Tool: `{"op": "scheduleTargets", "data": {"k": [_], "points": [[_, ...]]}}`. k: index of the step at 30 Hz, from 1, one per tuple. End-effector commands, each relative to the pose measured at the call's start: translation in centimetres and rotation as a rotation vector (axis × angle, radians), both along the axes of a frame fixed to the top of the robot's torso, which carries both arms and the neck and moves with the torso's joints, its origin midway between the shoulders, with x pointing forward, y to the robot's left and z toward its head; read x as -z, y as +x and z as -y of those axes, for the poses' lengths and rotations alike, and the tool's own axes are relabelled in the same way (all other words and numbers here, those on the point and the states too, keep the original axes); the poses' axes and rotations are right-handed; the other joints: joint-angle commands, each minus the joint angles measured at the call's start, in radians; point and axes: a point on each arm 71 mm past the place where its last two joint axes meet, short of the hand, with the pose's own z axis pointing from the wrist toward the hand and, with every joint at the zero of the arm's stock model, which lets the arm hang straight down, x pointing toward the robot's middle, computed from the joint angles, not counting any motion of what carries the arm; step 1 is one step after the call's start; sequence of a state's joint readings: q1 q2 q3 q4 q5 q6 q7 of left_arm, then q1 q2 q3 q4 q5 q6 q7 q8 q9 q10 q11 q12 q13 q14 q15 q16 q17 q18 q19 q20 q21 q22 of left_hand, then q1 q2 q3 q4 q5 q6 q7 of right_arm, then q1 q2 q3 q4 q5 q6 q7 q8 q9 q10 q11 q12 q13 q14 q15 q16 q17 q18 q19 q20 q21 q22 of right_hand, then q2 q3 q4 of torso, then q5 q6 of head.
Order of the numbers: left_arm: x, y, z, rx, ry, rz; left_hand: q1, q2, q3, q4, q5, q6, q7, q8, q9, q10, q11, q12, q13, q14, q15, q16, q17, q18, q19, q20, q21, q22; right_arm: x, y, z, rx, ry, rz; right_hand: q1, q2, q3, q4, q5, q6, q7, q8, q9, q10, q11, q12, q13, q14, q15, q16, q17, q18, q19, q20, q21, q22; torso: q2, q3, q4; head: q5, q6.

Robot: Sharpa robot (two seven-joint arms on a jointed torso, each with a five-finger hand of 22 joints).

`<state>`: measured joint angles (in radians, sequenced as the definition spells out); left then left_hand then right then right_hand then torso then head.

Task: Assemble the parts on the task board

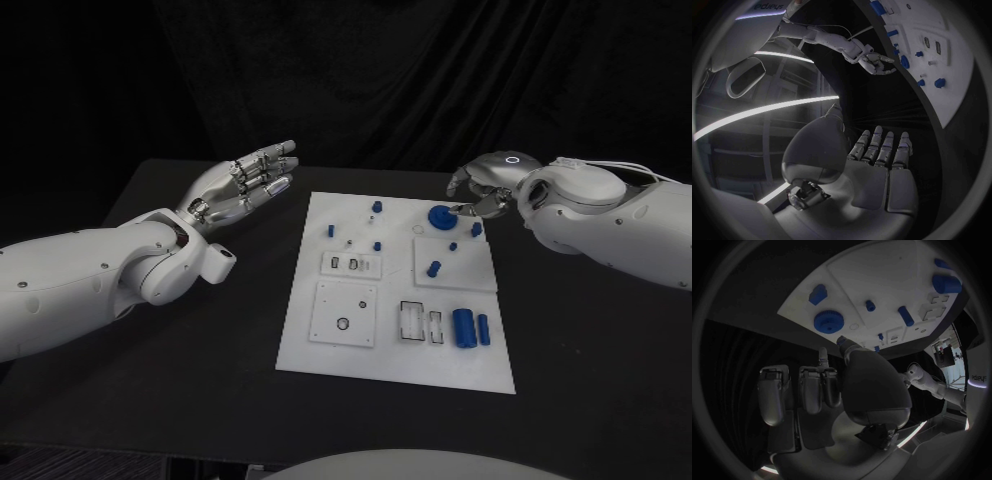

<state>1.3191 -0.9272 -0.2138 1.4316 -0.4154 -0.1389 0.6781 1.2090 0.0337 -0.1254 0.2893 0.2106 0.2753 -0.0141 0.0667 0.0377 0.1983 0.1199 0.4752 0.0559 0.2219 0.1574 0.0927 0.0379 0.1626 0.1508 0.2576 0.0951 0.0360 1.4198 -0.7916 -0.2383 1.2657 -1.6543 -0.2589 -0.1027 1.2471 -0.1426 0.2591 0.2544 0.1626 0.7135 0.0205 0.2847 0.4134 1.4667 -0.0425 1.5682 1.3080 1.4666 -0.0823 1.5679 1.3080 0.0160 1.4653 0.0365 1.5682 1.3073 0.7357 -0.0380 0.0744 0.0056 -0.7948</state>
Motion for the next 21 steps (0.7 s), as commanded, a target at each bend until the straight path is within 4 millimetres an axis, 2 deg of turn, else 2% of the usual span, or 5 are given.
{"op": "scheduleTargets", "data": {"k": [1, 3, 6, 9, 21], "points": [[-0.25, -0.18, 0.15, 0.032, -0.022, 0.032, 0.0, 0.012, -0.006, 0.0, 0.004, -0.003, 0.002, -0.003, 0.0, -0.006, -0.002, -0.002, -0.001, 0.004, 0.005, -0.003, 0.001, 0.014, 0.004, 0.007, 0.006, 0.002, 0.24, -0.05, 0.45, 0.042, -0.051, 0.025, 0.0, -0.013, -0.001, 0.02, 0.001, -0.01, -0.014, -0.002, -0.002, 0.104, -0.015, 0.003, 0.263, 0.104, -0.01, 0.003, 0.263, -0.016, 0.106, -0.012, 0.003, 0.263, -0.001, 0.0001, -0.0005, -0.002, -0.005], [-0.25, -0.19, 0.11, 0.032, -0.022, 0.032, 0.0, 0.012, -0.006, 0.0, 0.004, -0.003, 0.002, -0.003, 0.0, -0.006, -0.002, -0.002, -0.001, 0.004, 0.005, -0.003, 0.001, 0.014, 0.004, 0.007, 0.006, 0.002, 0.34, -0.08, 0.56, 0.045, -0.054, 0.027, 0.001, -0.014, 0.001, 0.027, 0.0, -0.008, -0.024, -0.009, -0.007, 0.104, -0.021, 0.003, 0.263, 0.104, -0.015, 0.003, 0.263, -0.016, 0.106, -0.017, 0.003, 0.263, -0.001, -0.0002, 0.0002, -0.004, -0.007], [-0.24, -0.2, 0.03, 0.031, -0.021, 0.031, 0.0, 0.012, -0.006, 0.0, 0.004, -0.003, 0.002, -0.003, 0.0, -0.006, -0.002, -0.002, -0.001, 0.004, 0.005, -0.003, 0.001, 0.014, 0.004, 0.007, 0.006, 0.002, 0.5, -0.06, 0.85, 0.053, -0.061, 0.026, -0.001, -0.017, 0.002, 0.031, 0.001, -0.017, -0.046, -0.055, -0.041, 0.104, -0.033, 0.003, 0.263, 0.104, -0.027, 0.003, 0.263, -0.016, 0.106, -0.028, 0.003, 0.263, -0.001, 0.0002, -0.0005, -0.005, -0.008], [-0.23, -0.2, 0.0, 0.031, -0.021, 0.031, 0.0, 0.012, -0.006, 0.0, 0.004, -0.003, 0.002, -0.003, 0.0, -0.006, -0.002, -0.002, -0.001, 0.004, 0.005, -0.003, 0.001, 0.014, 0.004, 0.007, 0.006, 0.002, 0.58, 0.02, 1.13, 0.059, -0.065, 0.027, 0.001, -0.016, 0.004, 0.03, 0.001, -0.021, -0.049, -0.08, -0.064, 0.104, -0.038, 0.003, 0.263, 0.104, -0.031, 0.003, 0.263, -0.016, 0.106, -0.033, 0.003, 0.263, -0.001, 0.0002, -0.0004, -0.006, -0.009], [-0.17, -0.14, 0.02, 0.033, -0.02, 0.028, 0.002, 0.014, -0.009, 0.0, 0.007, -0.004, 0.003, -0.003, 0.0, -0.006, -0.002, -0.002, -0.001, 0.006, 0.006, -0.003, 0.001, 0.014, 0.005, 0.008, 0.007, 0.002, 0.72, 0.35, 1.09, 0.036, -0.058, 0.046, 0.013, -0.014, 0.008, 0.028, 0.001, 0.044, -0.039, -0.089, -0.089, 0.104, -0.039, 0.003, 0.263, 0.104, -0.033, 0.003, 0.263, -0.016, 0.106, -0.038, 0.003, 0.263, -0.001, -0.0003, -0.0011, -0.006, -0.011]]}}
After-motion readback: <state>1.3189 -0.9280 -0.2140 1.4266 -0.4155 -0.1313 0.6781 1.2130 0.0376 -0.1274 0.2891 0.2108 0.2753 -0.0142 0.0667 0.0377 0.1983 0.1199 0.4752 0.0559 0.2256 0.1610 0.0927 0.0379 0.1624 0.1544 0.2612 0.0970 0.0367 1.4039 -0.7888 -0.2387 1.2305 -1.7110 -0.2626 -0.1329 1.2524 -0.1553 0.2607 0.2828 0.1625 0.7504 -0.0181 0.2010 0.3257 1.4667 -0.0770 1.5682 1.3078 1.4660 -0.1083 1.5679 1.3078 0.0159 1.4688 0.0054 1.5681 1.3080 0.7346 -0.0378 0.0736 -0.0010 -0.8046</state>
